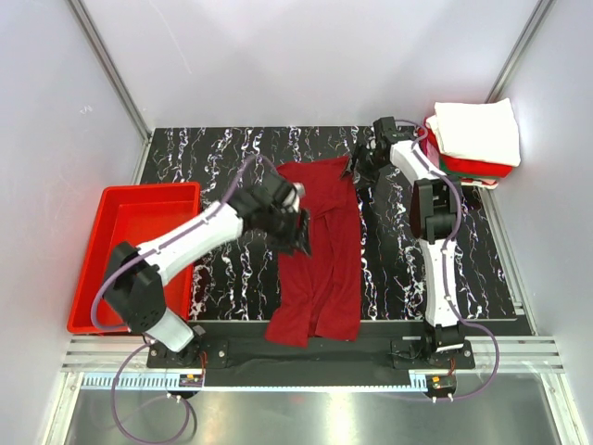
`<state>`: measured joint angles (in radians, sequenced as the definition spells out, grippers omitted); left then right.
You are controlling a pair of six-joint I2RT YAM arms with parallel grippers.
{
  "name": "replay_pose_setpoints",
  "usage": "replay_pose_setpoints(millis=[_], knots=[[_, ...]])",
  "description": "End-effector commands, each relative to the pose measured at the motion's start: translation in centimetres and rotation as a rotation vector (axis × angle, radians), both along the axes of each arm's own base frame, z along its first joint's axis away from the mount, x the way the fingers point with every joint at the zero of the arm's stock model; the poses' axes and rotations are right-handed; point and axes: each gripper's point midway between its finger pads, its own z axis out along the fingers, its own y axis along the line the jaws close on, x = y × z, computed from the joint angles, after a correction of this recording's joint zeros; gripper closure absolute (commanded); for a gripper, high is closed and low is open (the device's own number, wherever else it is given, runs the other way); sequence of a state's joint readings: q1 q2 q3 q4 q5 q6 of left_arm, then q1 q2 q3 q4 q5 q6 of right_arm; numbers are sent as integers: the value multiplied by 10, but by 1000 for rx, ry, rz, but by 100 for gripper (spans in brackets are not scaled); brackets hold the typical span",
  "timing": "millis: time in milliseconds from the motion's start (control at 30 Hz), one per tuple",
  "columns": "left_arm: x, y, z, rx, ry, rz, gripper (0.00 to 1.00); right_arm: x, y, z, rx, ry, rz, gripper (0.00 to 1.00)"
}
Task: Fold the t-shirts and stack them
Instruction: Fold the tshirt
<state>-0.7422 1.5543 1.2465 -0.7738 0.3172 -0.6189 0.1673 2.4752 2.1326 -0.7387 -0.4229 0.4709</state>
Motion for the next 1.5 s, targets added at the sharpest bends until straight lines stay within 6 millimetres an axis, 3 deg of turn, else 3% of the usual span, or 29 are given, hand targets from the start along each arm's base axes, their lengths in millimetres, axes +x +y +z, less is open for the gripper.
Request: replay_pose_setpoints(millis=[0, 33, 67, 100, 167, 200, 233, 267, 300, 333, 367, 400, 433, 500, 533, 700, 733, 933, 1067, 1133, 1167, 1200, 1233, 1300, 1333, 1367, 1400, 1433, 1467], knots=[[55, 35, 11, 87, -106, 79, 42, 2, -19, 66, -106, -155, 15, 31], [69, 35, -4, 115, -93, 68, 42, 0, -22, 76, -128, -174, 23, 30], [97, 31, 8, 92, -146, 89, 42, -5, -30, 80, -167, -164, 15, 29], [112, 28, 5, 96, -157, 88, 43, -10, -34, 98, -187, -189, 13, 28], [156, 13, -1, 82, -183, 95, 44, -23, -48, 101, -251, -177, -4, 27], [171, 4, 1, 62, -191, 98, 45, -31, -52, 123, -258, -214, -11, 26], [185, -3, -1, 44, -192, 100, 45, -46, -56, 112, -275, -174, -19, 26], [197, -9, -30, 63, -136, 100, 45, -51, -62, 115, -289, -181, -38, 25], [224, -26, -3, 4, -207, 107, 45, -62, -62, 138, -277, -223, -46, 25], [236, -32, -7, -9, -208, 115, 45, -81, -63, 121, -270, -171, -52, 25], [248, -40, -33, -13, -168, 115, 45, -85, -60, 126, -243, -195, -59, 25], [265, -50, -20, -57, -205, 123, 45, -96, -60, 144, -217, -239, -69, 25], [272, -54, -49, -55, -154, 143, 45, -115, -58, 127, -199, -191, -63, 25], [286, -53, -63, -90, -127, 177, 45, -131, -58, 143, -173, -242, -61, 23], [291, -51, -81, -95, -89, 213, 45, -145, -60, 133, -176, -212, -62, 23], [330, -39, -105, -162, -111, 288, 45, -185, -67, 156, -170, -263, -68, 22], [336, -37, -106, -179, -106, 310, 44, -193, -68, 150, -161, -244, -77, 21], [412, -4, -119, -347, -192, 453, 42, -233, -59, 152, -58, -239, -91, 20], [465, 11, -77, -491, -434, 487, 33, -241, -48, 147, 13, -274, -55, 18], [467, 10, -60, -515, -471, 480, 17, -243, -47, 144, 15, -267, -44, 18], [467, 6, -14, -572, -543, 453, 11, -244, -47, 144, 19, -262, -40, 18], [463, 5, 3, -588, -557, 439, 6, -244, -46, 143, 19, -262, -35, 17], [454, 6, 40, -612, -595, 419, 1, -245, -46, 142, 22, -257, -37, 17], [441, 11, 73, -616, -618, 400, 1, -246, -42, 140, 47, -254, -25, 16], [429, 15, 123, -637, -690, 374, 1, -250, -39, 133, 66, -231, -26, 16], [416, 21, 113, -603, -625, 377, 1, -249, -37, 129, 74, -232, -30, 16], [406, 24, 123, -595, -616, 369, 1, -256, -35, 116, 76, -203, -28, 16], [387, 30, 159, -597, -658, 344, 1, -256, -33, 112, 80, -200, -38, 15], [369, 38, 130, -532, -556, 367, 1, -258, -30, 105, 76, -188, -39, 16]])
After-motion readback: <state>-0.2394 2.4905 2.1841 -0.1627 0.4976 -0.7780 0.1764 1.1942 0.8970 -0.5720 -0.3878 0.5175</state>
